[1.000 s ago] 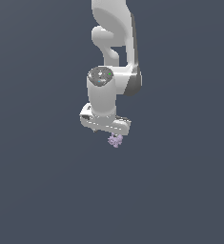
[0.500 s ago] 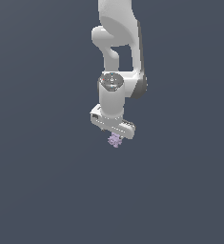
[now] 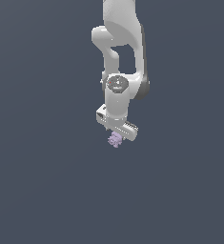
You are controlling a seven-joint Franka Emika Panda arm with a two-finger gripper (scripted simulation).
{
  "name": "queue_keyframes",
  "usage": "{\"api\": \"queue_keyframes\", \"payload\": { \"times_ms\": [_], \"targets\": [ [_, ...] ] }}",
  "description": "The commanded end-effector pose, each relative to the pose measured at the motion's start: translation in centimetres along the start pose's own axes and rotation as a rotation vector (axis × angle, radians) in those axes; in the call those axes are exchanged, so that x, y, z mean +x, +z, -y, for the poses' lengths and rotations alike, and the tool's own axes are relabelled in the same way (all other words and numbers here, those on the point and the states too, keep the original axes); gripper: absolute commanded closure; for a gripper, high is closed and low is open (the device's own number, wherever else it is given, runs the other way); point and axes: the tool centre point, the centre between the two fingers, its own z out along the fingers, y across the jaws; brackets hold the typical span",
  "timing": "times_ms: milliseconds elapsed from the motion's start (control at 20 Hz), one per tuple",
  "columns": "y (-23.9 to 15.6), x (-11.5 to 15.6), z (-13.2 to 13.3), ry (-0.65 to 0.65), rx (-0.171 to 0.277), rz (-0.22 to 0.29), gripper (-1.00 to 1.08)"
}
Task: Pick up the object and move it to a goal position.
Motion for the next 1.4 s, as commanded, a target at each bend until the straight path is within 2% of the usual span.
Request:
{"api": "queue_keyframes", "payload": {
  "times_ms": [0,400,900,1150,1200,1350],
  "targets": [
    [0.2,-0.2,0.1,0.018,0.0,-0.001,-0.92],
    [0.6,-0.3,0.1,0.023,-0.001,-0.001,-0.92],
    [4.7,-0.4,0.0,0.026,-0.001,-0.001,-0.92],
    [5.3,-0.4,0.1,0.027,-0.001,-0.001,-0.92],
    [5.3,-0.4,0.1,0.027,-0.001,-0.001,1.08],
    [5.3,-0.4,0.1,0.027,-0.001,-0.001,1.08]
  ]
}}
